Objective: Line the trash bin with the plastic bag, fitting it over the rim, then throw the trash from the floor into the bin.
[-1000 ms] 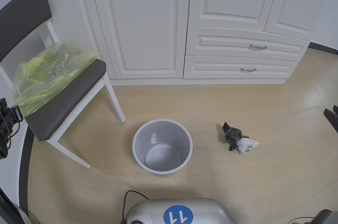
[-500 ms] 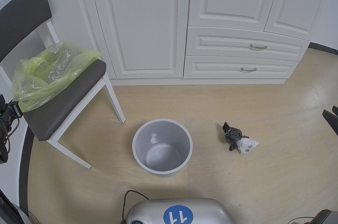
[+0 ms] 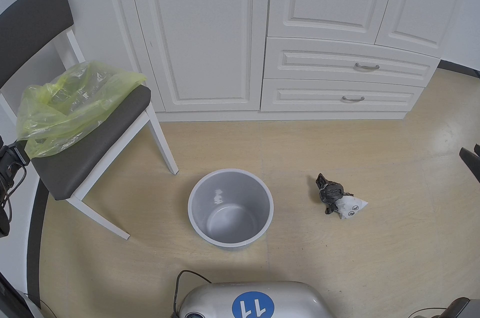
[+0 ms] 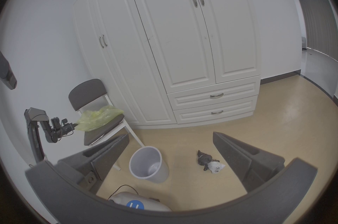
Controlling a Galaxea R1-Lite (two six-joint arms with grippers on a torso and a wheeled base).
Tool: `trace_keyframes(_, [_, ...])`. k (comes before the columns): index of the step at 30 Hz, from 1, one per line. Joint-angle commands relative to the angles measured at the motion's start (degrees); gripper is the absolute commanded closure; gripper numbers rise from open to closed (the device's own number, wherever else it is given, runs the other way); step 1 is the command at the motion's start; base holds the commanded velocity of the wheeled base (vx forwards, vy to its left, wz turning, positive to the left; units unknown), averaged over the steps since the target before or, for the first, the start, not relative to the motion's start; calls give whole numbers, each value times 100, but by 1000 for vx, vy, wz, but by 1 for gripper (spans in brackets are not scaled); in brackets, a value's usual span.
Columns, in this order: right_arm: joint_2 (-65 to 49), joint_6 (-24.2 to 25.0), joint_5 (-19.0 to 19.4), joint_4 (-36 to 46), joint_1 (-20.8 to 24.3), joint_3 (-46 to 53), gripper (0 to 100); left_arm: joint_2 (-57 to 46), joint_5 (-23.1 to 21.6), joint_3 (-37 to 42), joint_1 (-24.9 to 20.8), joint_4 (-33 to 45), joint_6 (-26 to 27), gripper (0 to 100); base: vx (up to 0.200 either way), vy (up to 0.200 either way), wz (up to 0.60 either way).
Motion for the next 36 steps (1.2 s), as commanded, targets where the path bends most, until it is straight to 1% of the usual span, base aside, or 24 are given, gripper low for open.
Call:
trace_keyframes(1, [320,63,-511,-205,20,-132,0,-344,-350,227,14,-129,-245,100,0,0,0])
trace_keyframes(2, [443,98,-809,-408,152,-132,0,-423,-481,315,14,-243,-333,100,0,0,0])
trace_keyframes(3, [478,125,-897,-460,213,-132,0,-449,-517,350,14,-287,-368,100,0,0,0])
trace_keyframes(4, [557,221,-1179,-619,459,-132,0,-590,-605,438,5,-472,-527,100,0,0,0])
trace_keyframes(5, [601,292,-1442,-706,714,-141,0,-774,-701,491,-13,-481,-667,100,0,0,0])
trace_keyframes(6, [628,309,-1618,-742,864,-159,0,-985,-789,526,-39,-481,-790,100,0,0,0])
trace_keyframes(7, [707,309,-1899,-777,1022,-194,0,-1302,-956,587,-56,-472,-1001,100,0,0,0])
trace_keyframes(8, [804,318,-2137,-803,1092,-238,0,-1565,-1123,666,-92,-446,-1212,100,0,0,0])
trace_keyframes(10, [900,336,-2365,-865,1145,-273,0,-1829,-1352,754,-118,-358,-1432,100,0,0,0])
trace_keyframes(13, [883,327,-2400,-891,1162,-264,0,-2093,-1483,728,-109,-155,-1608,100,0,0,0])
trace_keyframes(17, [856,318,-2400,-882,1198,-247,0,-2532,-1492,763,-109,-94,-1845,100,0,0,0])
trace_keyframes(22, [865,309,-2391,-873,1250,-194,0,-2778,-1501,789,-109,38,-1854,100,0,0,0])
trace_keyframes(30, [821,265,-2374,-856,1294,-123,0,-2673,-1519,781,-109,64,-1863,100,0,0,0])
trace_keyframes(32, [830,239,-2374,-847,1382,-115,0,-2699,-1536,798,-109,55,-1854,100,0,0,0])
trace_keyframes(36, [874,98,-2374,-873,1382,-53,0,-2734,-1615,842,-109,47,-1854,100,0,0,0])
